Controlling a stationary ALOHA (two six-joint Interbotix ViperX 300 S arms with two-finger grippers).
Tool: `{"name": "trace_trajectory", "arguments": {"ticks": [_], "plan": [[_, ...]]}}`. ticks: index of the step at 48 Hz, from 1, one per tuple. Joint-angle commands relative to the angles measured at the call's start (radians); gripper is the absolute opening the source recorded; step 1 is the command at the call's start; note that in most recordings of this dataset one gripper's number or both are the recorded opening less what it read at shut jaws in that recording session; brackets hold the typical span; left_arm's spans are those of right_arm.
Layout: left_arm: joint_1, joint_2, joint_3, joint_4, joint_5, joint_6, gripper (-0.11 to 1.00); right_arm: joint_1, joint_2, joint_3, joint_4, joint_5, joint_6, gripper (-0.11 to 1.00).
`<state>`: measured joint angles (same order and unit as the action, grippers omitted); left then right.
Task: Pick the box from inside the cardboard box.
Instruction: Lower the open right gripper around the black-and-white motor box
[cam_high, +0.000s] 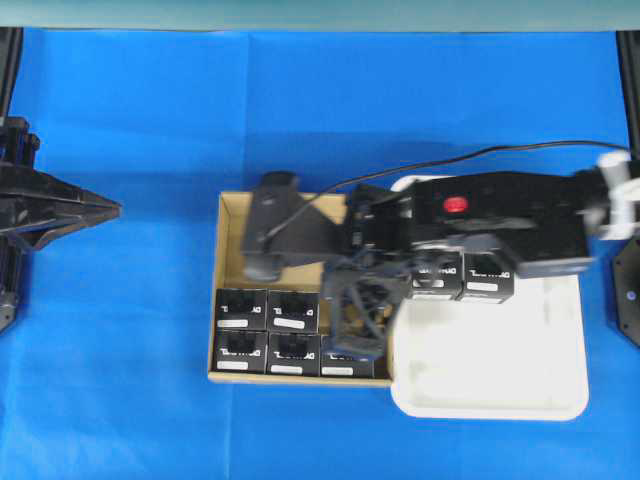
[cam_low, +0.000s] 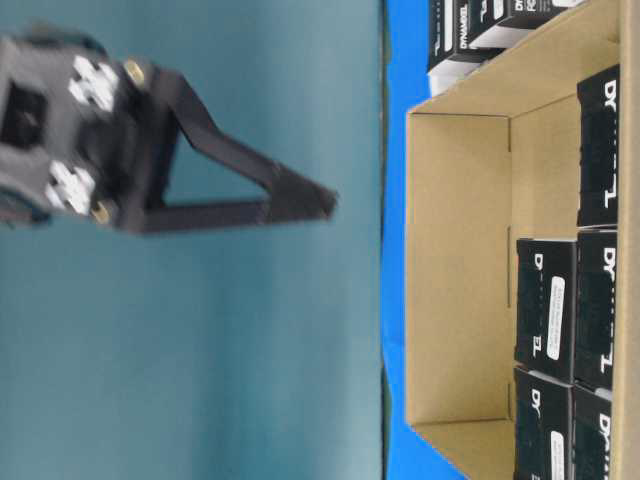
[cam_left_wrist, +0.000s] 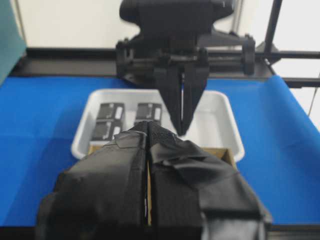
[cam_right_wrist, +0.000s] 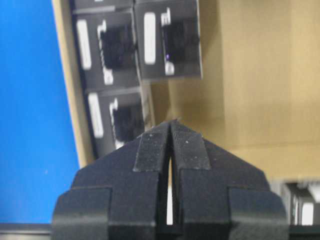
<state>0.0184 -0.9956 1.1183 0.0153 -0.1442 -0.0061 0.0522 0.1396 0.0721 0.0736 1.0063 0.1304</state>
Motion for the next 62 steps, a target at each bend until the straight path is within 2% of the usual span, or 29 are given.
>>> {"name": "trace_trajectory", "arguments": {"ticks": [1,16,25,30,34,39,43,62], "plan": [[0.002,0.003,-0.031,0.002,0.009,-0.003,-0.05,-0.008,0.032,-0.038,-0.002,0.009,-0.015,0.02],[0.002,-0.002,-0.035,0.002,0.017,-0.003,-0.05,-0.021,0.114,-0.109,-0.002,0.057,-0.112,0.03],[-0.005,-0.002,-0.038,0.002,0.015,-0.003,-0.05,-0.032,0.132,-0.112,0.005,0.032,-0.153,0.13],[-0.005,-0.002,-0.041,0.002,0.017,-0.003,-0.05,-0.043,0.144,-0.114,0.006,0.029,-0.156,0.33],[-0.005,0.000,-0.040,0.002,0.017,-0.003,-0.05,-0.049,0.153,-0.110,0.006,0.017,-0.160,0.60],[-0.005,0.000,-0.041,0.003,0.017,-0.003,-0.05,-0.052,0.172,-0.106,0.003,0.014,-0.173,0.88],[-0.005,0.000,-0.041,0.003,0.017,-0.003,-0.05,-0.052,0.189,-0.106,0.003,0.006,-0.187,0.99],[-0.005,0.000,-0.043,0.002,0.046,-0.003,-0.05,-0.051,0.255,-0.112,0.006,-0.049,-0.196,0.99]]}}
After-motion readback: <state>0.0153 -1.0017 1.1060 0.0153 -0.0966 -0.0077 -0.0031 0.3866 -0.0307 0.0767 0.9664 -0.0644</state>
